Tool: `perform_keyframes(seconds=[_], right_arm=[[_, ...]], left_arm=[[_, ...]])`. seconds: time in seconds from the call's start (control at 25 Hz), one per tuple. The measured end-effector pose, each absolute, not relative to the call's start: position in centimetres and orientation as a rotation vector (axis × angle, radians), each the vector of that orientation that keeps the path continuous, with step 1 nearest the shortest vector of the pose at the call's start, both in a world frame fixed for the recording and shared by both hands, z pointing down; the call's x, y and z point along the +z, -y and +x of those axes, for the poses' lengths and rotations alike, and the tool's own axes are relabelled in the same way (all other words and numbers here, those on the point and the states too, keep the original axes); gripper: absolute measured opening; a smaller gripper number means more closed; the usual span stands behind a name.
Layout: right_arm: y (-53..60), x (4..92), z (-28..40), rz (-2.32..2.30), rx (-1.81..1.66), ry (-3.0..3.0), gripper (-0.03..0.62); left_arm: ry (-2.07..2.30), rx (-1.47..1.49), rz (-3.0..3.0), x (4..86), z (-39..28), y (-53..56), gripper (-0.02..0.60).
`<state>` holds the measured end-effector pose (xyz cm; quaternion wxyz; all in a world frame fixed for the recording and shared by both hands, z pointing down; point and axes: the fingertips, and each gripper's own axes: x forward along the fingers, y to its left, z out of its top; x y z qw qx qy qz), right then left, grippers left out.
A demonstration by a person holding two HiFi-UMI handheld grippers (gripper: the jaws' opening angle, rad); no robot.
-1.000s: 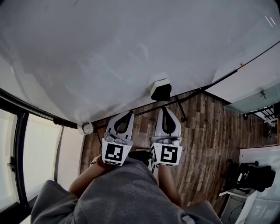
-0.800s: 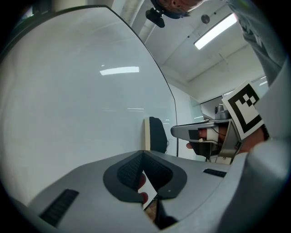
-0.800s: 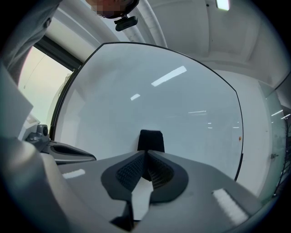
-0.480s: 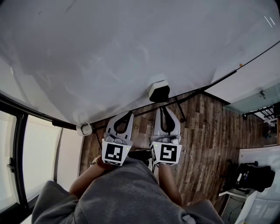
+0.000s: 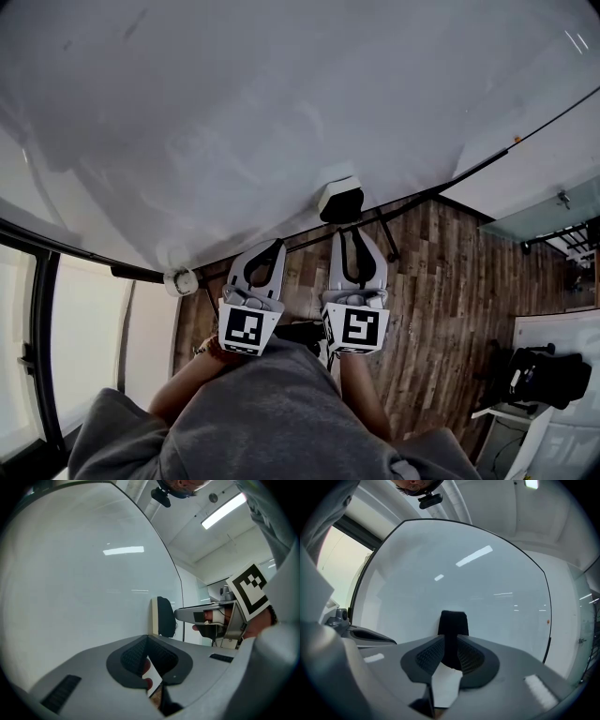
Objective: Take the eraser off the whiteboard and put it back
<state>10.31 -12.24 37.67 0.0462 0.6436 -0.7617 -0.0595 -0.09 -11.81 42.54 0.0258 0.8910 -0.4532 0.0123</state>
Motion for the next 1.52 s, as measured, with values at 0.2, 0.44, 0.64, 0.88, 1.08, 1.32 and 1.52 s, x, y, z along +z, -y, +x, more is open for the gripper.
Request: perform_keyframes(seconds=[0.2, 0.44, 0.64, 0.88, 1.08, 1.32, 1.52], right_arm=[[12.6, 37.7, 10.5, 1.972, -0.178, 2.317, 0.108], [13.1, 37.7, 10.5, 1.969, -0.170, 2.310, 0.137], [13.5, 38.1, 10.5, 1.955, -0.153, 2.302, 0.154], [13.8, 38.2, 10.5, 1.938, -0.137, 2.303, 0.176], [14.1, 38.6, 10.2, 1.921, -0.120, 2.307, 0.187], [14.4, 38.8, 10.1, 1.911, -0.112, 2.306, 0.210], [14.6, 38.9, 10.1, 1.902, -0.102, 2.303, 0.222]], left_arm=[[1.391, 0.036, 2.763, 42.5, 0.1, 12.1, 0.006], [1.392, 0.043, 2.761, 42.6, 0.1, 12.6, 0.006], [1.385, 0.043, 2.761, 42.8, 0.3, 12.8, 0.006], [1.388, 0.040, 2.756, 42.7, 0.3, 13.1, 0.006], [1.390, 0.048, 2.752, 42.9, 0.3, 13.3, 0.006], [1.392, 0.048, 2.748, 43.0, 0.3, 13.5, 0.006], [1.388, 0.048, 2.750, 42.9, 0.4, 13.6, 0.006]])
